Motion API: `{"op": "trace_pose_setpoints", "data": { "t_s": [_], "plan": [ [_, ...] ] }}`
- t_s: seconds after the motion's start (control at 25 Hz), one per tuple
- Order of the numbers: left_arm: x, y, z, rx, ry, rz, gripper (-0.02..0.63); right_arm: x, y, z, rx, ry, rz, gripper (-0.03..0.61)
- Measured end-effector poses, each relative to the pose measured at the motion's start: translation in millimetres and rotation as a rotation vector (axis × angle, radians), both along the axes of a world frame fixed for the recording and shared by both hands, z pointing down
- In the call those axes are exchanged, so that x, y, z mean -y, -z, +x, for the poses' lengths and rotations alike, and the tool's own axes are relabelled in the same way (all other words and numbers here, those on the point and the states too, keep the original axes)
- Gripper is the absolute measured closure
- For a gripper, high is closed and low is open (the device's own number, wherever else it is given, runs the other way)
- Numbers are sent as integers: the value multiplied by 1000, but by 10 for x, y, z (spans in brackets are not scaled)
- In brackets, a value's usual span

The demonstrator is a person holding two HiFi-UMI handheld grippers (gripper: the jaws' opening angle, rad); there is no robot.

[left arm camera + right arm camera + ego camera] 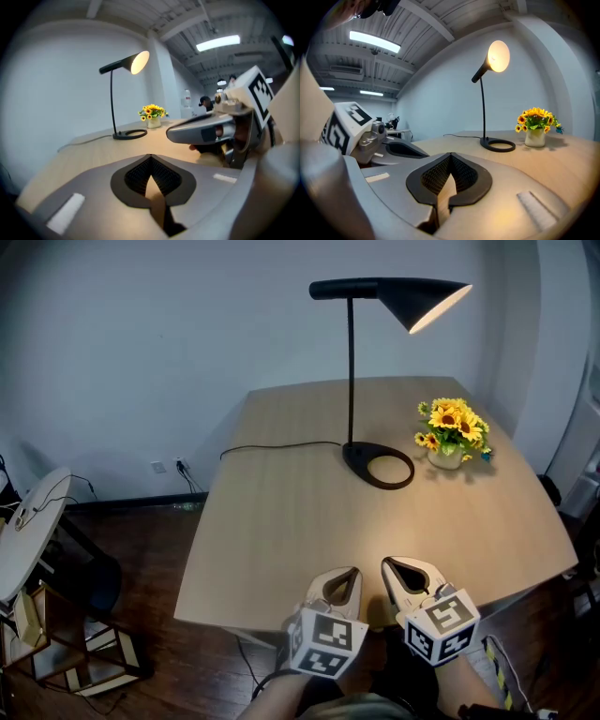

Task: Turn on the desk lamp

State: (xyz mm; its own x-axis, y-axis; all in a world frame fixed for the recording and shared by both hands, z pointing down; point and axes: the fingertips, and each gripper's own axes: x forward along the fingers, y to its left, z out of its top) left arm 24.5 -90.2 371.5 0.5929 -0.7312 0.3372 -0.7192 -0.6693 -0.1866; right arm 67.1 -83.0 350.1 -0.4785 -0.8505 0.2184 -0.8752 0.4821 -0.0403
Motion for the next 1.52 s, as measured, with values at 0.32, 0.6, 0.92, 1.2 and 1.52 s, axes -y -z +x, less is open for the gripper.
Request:
{"op": "trace_pose_setpoints", "data": {
  "t_s": [0.32,0.6,0.92,1.2,1.52],
  "plan": [
    [-294,125,-182,-125,56,48,615,-346,11,1,-65,-26,39,580],
    [-528,311,-306,-221,68,75,615,-563,144,66,-14,-69,75,580],
    [-690,295,-346,-245,76,73,615,-734,107,167,19,-120,85,580],
    [-713,274,-385,-278,85,64,615,-870,3,98,25,-102,76,580],
    [-755,265,-356,-280,69,60,615,-902,-33,77,11,-106,79,581]
  ]
}}
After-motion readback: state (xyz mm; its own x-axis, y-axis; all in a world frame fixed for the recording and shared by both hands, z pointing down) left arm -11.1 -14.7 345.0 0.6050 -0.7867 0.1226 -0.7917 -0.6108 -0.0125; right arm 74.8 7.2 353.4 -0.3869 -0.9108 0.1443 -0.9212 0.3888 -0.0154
